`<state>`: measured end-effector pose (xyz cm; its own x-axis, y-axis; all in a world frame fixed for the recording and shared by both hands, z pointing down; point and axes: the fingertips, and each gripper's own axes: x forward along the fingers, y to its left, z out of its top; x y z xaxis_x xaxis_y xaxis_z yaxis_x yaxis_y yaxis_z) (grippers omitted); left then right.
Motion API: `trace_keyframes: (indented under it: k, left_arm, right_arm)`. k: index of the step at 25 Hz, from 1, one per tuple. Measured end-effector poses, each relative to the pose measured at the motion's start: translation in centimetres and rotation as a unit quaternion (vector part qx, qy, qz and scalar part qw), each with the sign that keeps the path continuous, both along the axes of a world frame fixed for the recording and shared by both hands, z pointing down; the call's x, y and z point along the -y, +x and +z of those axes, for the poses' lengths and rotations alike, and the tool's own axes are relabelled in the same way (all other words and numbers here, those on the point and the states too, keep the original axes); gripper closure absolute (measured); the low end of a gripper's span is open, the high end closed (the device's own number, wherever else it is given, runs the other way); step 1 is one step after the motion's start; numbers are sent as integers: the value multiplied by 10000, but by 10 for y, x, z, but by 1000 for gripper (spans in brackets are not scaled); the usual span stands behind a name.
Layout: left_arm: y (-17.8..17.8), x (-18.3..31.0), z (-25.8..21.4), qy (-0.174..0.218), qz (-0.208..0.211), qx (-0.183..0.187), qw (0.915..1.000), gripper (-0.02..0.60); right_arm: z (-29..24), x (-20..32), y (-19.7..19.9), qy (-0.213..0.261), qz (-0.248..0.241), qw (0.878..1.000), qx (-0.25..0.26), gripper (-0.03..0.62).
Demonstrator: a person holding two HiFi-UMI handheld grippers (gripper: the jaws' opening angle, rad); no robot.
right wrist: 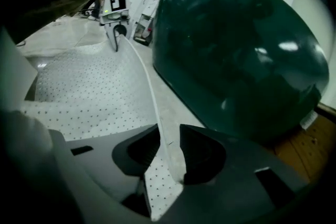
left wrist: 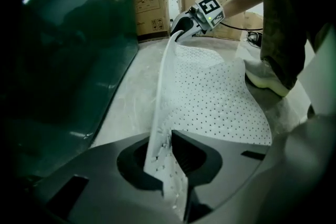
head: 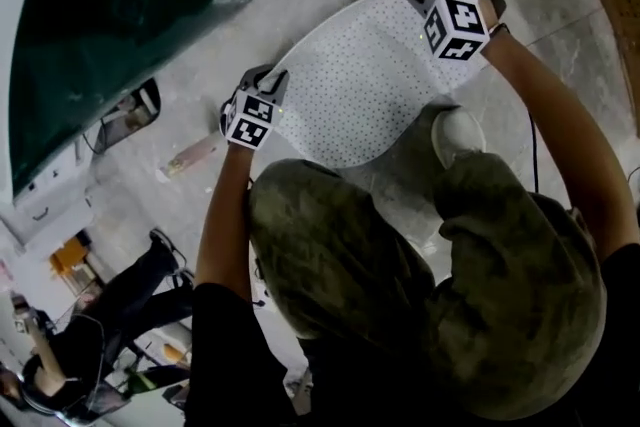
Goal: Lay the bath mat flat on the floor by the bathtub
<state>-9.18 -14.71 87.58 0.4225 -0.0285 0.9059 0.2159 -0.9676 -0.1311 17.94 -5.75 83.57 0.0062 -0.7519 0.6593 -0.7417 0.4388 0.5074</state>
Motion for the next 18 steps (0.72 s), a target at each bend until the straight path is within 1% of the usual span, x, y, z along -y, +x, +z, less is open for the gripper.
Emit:
trace_keyframes:
  k: [2,3,5,9,13,16,18]
  left_arm:
    - [-2,-3,3,-36,-50,35,10000,502]
    - [-5,-7,5,-100,-63,74,9999,470]
    - [-7,-12,5,-180,-61,84,9998,450]
    - [-6,-5,1,-121,-130,-34,9998,401]
    - [-8,1,3,-55,-277,-76,9996,354]
    - [-10,6,4,24,-365,-117,9993,327]
    - [-14,14,2,111,-499,-178,9985,318]
  right_arm:
    - [-5,8,11,172,343,9990,235,431]
    - [-5,7,14,190,480,9982,306,421]
    - [-3,2,17,179,631,9972,353,407]
    - [1,-2,16,185,629,9972,353,396]
    - [1,-4,16,242,773,9955,498,367]
    - [2,-8,16,281,903,9941,527,344]
    - [2,-10,14,300,977,9932,564,339]
